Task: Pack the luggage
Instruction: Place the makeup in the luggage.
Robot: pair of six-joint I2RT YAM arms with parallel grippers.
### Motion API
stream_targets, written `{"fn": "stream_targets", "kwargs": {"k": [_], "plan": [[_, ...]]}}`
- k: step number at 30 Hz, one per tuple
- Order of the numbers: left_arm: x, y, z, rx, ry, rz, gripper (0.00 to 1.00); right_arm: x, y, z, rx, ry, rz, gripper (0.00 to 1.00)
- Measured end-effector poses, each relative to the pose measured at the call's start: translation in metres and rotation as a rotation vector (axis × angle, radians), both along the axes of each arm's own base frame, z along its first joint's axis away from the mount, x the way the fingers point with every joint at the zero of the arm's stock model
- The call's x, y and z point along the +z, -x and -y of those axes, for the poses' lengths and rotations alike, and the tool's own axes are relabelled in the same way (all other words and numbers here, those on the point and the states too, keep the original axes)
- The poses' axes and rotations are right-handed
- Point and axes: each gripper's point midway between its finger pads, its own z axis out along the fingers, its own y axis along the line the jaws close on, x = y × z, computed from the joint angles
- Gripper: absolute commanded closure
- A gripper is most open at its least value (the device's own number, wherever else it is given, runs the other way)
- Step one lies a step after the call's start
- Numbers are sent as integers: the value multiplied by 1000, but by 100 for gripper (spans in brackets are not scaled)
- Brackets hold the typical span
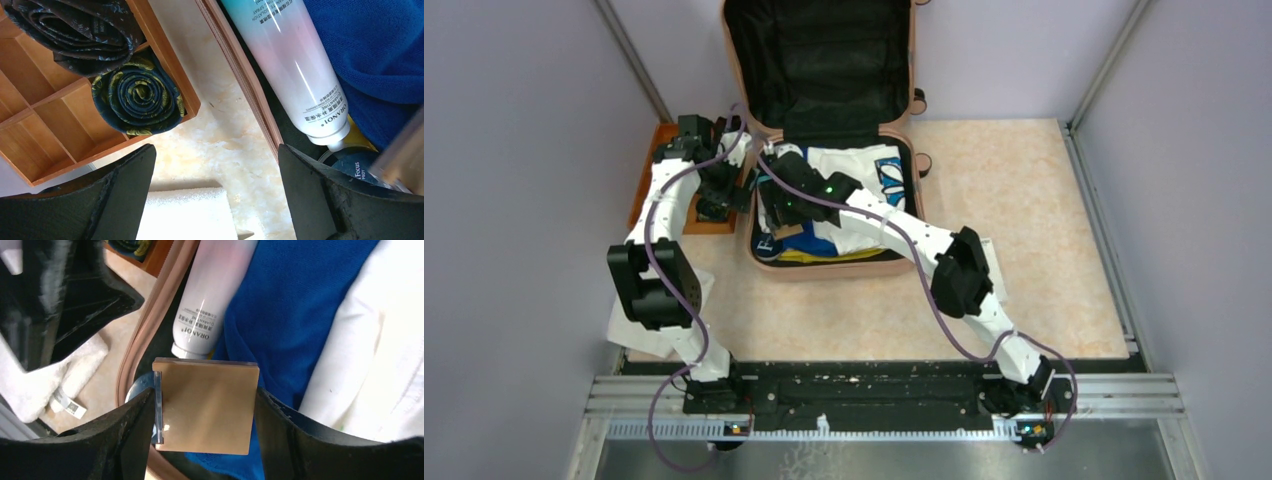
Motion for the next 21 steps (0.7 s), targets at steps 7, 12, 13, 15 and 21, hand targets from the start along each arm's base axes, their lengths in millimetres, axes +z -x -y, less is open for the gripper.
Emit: {"fn": "stream_targets", "kwargs": {"k": [7, 12, 13, 15, 21], "plan": [[0, -1, -3, 12, 4, 4, 1, -31, -11, -12, -8, 21, 2, 28], [0, -1, -3, 12, 5, 4, 1, -35, -12, -13, -18, 20, -6, 6], [0, -1, -2, 11, 7, 5, 1, -35, -12, -13, -20, 21, -8, 4], [1, -1, -2, 9, 10, 4, 1, -34, -13, -12, -22, 19, -8, 1], [1, 1, 7, -22, 50, -2, 1, -2, -22, 9, -55, -22, -16, 1]]}}
